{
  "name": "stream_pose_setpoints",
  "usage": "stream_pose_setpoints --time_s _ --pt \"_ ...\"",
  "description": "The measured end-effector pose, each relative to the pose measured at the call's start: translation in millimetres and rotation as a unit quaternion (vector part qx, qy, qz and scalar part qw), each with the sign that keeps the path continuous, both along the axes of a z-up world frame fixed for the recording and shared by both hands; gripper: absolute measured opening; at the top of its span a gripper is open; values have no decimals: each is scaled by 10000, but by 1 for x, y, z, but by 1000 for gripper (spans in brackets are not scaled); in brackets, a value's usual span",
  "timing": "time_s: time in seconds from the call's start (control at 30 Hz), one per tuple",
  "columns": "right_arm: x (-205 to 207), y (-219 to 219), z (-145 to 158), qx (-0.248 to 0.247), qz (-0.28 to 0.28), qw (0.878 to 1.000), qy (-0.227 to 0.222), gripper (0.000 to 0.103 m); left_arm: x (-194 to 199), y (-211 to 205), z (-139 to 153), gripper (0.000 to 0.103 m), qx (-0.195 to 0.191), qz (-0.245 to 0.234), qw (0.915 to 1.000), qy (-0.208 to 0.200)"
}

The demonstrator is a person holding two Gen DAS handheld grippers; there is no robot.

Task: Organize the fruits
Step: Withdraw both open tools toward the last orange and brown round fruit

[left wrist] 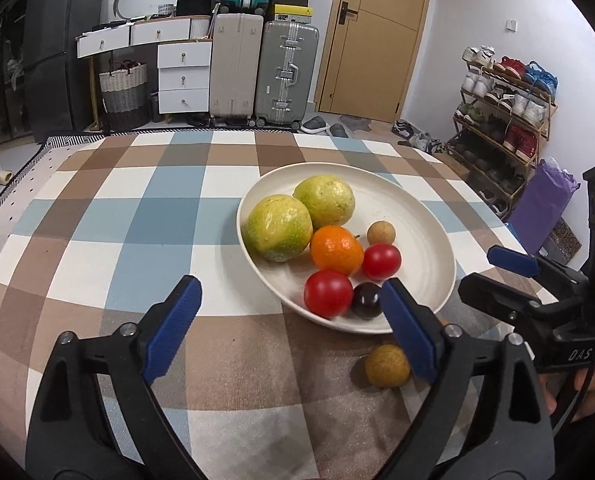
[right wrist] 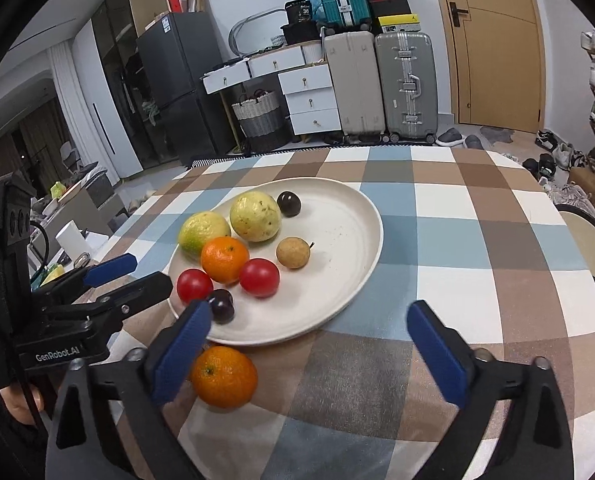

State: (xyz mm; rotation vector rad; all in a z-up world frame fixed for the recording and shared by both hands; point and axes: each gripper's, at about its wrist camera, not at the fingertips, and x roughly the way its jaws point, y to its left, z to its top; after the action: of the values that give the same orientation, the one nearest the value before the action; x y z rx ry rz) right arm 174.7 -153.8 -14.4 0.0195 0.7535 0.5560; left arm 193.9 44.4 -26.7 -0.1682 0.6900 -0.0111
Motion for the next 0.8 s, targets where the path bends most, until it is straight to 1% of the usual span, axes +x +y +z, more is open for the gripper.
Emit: stream_pose_setpoints --time_s 0.07,0.17,0.37,0.47,0.63,0.8 --pt "0 0 -2 -8 -7 10000 55 103 -2 0 0 102 21 33 10000 -41" --pt "0 2 -4 -23 82 9999 138 103 -4 -2 1 102 38 -54 10000 -49" --pt "-4 2 -4 -61 105 9999 107 103 -10 -5 -2 102 28 -91 9999 45" --pt "-7 1 -4 -68 103 9999 78 103 -13 -8 -2 102 32 -110 9999 25" --pt "-12 3 -3 -279 132 9995 -12 103 -19 -10 -3 102 -21 -234 9997 79" --pt "-19 1 -6 -354 310 9988 94 103 -29 -18 -4 102 71 -387 9991 133"
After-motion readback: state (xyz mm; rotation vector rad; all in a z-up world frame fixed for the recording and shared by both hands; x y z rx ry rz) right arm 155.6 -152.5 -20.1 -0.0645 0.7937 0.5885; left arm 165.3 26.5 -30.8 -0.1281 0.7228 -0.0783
